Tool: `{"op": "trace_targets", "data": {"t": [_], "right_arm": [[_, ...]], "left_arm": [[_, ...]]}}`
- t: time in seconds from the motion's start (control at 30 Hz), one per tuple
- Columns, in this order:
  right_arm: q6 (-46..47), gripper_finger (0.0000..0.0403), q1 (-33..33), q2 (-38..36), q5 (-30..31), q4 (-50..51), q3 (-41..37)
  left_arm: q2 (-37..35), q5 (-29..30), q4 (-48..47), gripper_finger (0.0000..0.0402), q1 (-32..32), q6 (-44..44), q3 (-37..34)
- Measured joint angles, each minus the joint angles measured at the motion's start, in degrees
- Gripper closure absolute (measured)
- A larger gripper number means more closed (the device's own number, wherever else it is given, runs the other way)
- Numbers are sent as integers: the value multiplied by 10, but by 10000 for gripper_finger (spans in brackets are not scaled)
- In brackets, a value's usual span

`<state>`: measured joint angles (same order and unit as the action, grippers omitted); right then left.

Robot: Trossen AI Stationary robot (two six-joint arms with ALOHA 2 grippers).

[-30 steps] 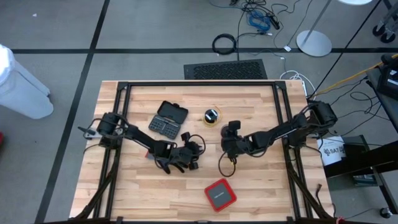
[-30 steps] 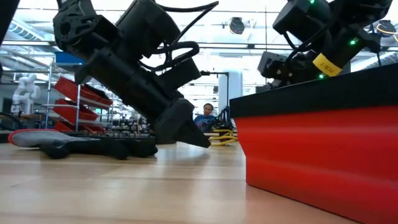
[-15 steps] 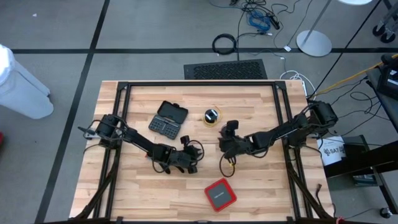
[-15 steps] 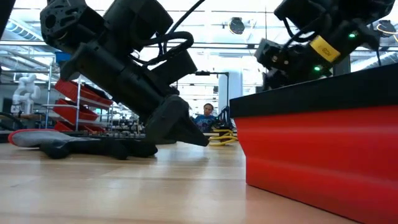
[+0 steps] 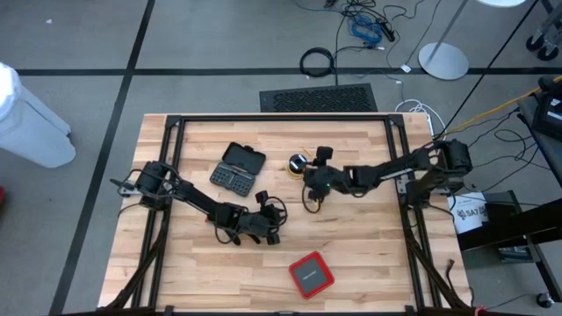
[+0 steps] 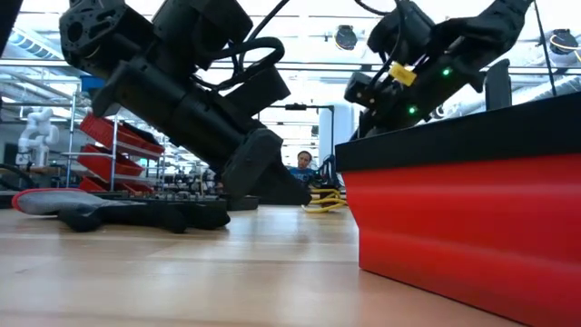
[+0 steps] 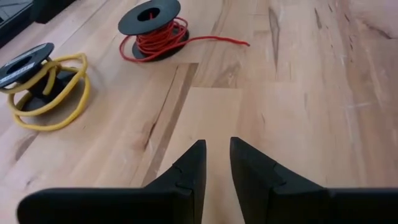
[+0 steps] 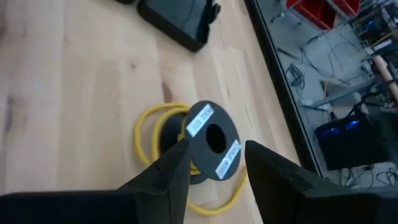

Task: Coil cords
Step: Uncoil the yellow wire from the spool

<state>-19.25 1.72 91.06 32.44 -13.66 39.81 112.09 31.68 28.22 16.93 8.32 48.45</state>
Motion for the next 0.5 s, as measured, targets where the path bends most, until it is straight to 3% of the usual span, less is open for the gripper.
{"op": "trace_targets", "data": {"t": [0.17,0.4,0.5], "right_arm": [[-1,261,25,30,-57,3,23],[-26,261,35,115,-40,86,116],[-24,262,36,146,-2,122,153]], "left_arm": [[0,0,0,322,0,0,0],[0,0,-1,322,5,0,0],[0,-1,-2,322,10,0,0]]}}
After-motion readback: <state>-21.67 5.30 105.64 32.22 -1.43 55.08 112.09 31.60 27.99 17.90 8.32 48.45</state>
